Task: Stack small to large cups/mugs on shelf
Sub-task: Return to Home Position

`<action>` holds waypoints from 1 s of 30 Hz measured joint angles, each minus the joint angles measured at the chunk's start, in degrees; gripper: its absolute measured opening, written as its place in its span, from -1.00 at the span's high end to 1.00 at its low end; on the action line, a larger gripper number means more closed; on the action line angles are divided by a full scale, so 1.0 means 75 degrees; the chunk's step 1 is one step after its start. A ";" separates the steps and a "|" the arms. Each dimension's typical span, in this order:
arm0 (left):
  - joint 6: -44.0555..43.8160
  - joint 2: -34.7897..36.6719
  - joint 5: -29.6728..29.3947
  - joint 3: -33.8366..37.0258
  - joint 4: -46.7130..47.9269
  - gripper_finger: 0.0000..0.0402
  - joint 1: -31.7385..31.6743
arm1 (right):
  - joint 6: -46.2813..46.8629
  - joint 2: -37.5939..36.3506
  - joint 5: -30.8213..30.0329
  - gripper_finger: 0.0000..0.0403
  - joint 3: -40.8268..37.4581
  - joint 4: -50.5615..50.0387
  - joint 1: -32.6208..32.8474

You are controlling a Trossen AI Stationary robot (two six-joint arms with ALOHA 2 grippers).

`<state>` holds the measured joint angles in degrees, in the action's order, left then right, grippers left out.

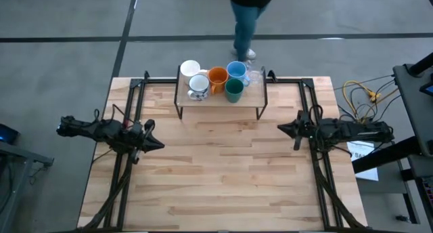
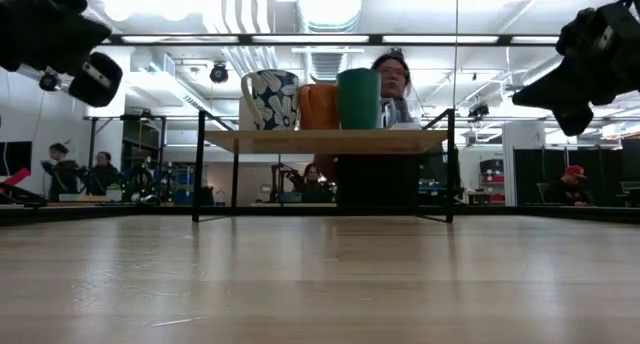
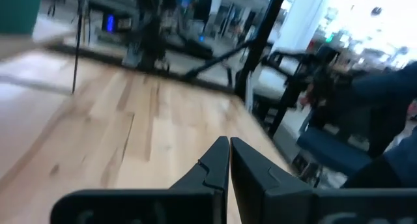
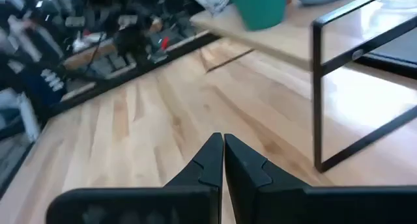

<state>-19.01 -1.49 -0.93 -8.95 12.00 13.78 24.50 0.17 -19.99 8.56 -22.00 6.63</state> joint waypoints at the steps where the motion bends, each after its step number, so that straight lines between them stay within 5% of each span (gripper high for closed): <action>1: -0.0016 0.0005 0.0000 0.0003 0.0190 1.00 0.0000 | 0.0061 -0.0018 -0.0107 0.96 0.0007 0.0016 0.0000; 15: -0.0020 0.0004 -0.0539 0.0053 0.0611 1.00 0.0000 | 0.1165 0.0047 -0.0824 0.96 -0.0231 -0.0062 0.0000; 21: -0.0016 -0.0060 -0.0527 0.0110 0.0609 1.00 0.0000 | -0.0173 0.0411 -0.0696 0.96 -0.0243 -0.0041 0.0000; 30: -0.0012 -0.0089 -0.0522 0.0132 0.0599 1.00 0.0000 | -0.0322 0.0600 -0.0681 0.96 -0.0243 -0.0027 0.0000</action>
<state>-19.09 -2.15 -4.84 -7.97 16.49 13.78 22.08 4.67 -25.10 6.74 -22.20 6.63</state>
